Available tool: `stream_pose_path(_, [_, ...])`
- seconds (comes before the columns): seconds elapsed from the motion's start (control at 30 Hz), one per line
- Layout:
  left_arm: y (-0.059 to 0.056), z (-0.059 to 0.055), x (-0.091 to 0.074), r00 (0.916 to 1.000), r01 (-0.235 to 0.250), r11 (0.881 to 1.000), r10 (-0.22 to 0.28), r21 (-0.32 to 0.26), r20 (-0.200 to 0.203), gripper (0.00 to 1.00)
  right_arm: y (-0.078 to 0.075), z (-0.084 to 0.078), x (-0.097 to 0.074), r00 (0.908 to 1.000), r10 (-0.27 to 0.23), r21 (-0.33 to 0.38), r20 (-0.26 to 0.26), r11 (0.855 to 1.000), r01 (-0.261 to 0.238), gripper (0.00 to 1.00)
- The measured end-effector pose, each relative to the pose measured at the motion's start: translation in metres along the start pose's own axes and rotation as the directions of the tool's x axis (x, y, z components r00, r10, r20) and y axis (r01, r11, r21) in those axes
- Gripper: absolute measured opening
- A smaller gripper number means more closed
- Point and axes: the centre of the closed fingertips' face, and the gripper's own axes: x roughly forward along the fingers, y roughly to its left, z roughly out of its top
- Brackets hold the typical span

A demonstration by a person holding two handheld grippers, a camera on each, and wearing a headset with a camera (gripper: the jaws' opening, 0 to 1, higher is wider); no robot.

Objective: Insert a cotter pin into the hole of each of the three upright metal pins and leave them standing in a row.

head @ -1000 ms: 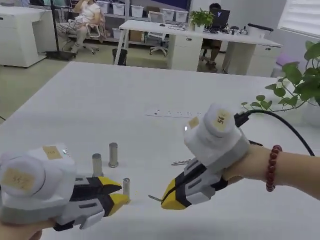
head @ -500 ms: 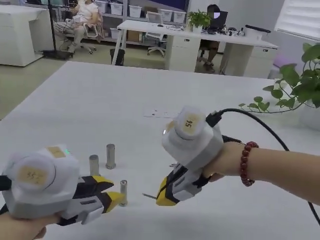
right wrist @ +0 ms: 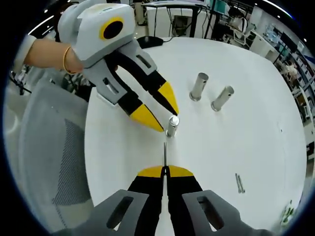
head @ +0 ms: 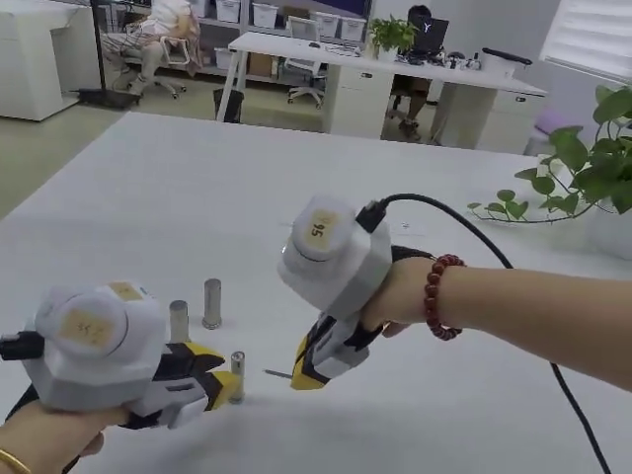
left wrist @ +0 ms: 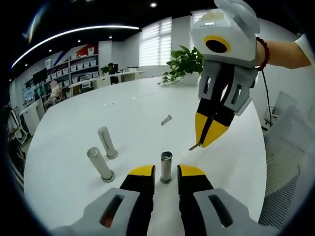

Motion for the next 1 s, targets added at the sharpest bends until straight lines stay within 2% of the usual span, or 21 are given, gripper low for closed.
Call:
stream_pose_path(0.23, [0.000,-0.007,0.010,0.9995,0.020,1.000,-0.020,0.003,-0.025,0.15,-0.006,0.006,0.002,0.9997,-0.006,-0.015,-0.024,1.000,0.006,0.03])
stream_pose_path(0.5, [-0.001,-0.007,0.014,0.9988,0.045,0.999,-0.045,0.019,-0.020,0.11,-0.010,0.011,0.006,0.9987,-0.006,-0.032,-0.051,0.999,0.004,0.03])
stream_pose_path(0.6, [-0.001,-0.005,0.016,0.9991,0.039,0.999,-0.039,0.033,-0.017,0.08,-0.011,0.011,0.008,0.9982,-0.006,-0.031,-0.060,1.000,0.004,0.03])
stream_pose_path(0.83, [0.000,-0.004,0.016,0.9994,0.034,0.999,-0.034,0.017,-0.005,0.08,-0.013,0.015,0.009,0.9975,-0.012,-0.044,-0.070,0.999,0.009,0.03])
stream_pose_path(1.0, [0.001,-0.004,0.016,0.9999,0.010,1.000,-0.010,0.004,0.005,0.07,-0.013,0.018,0.011,0.9972,-0.009,-0.050,-0.075,0.999,0.005,0.03])
